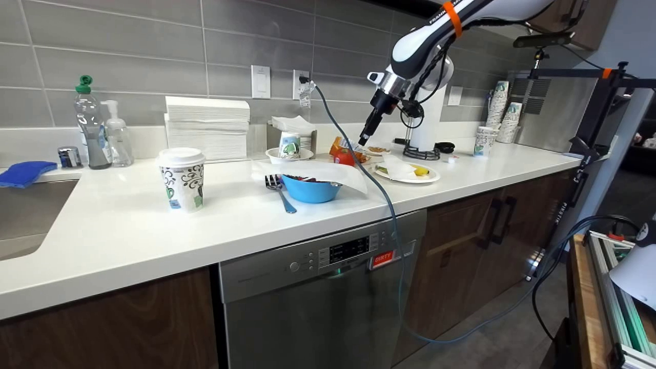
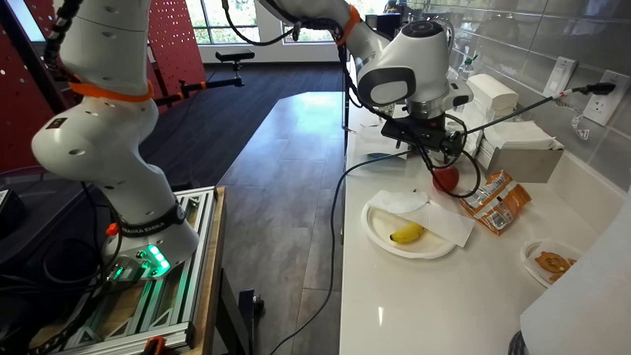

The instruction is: Move the tomato to the right

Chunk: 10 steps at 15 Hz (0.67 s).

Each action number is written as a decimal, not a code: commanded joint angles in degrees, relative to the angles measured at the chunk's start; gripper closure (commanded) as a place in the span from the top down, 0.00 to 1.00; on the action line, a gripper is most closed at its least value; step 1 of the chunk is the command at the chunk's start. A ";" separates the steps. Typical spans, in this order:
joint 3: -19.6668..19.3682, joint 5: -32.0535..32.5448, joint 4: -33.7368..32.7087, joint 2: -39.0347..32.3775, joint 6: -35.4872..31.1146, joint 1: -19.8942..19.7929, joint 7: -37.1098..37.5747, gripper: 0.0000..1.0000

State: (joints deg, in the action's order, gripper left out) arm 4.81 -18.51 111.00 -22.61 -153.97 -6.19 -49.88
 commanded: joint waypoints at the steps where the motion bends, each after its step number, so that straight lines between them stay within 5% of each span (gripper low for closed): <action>1: 0.80 4.26 -1.74 -3.82 -5.74 -0.62 1.49 1.00; 10: 6.78 6.80 -4.81 -9.72 -9.79 -6.14 -2.45 1.00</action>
State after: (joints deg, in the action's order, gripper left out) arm 9.61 -13.29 108.11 -29.52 -160.65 -10.58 -51.04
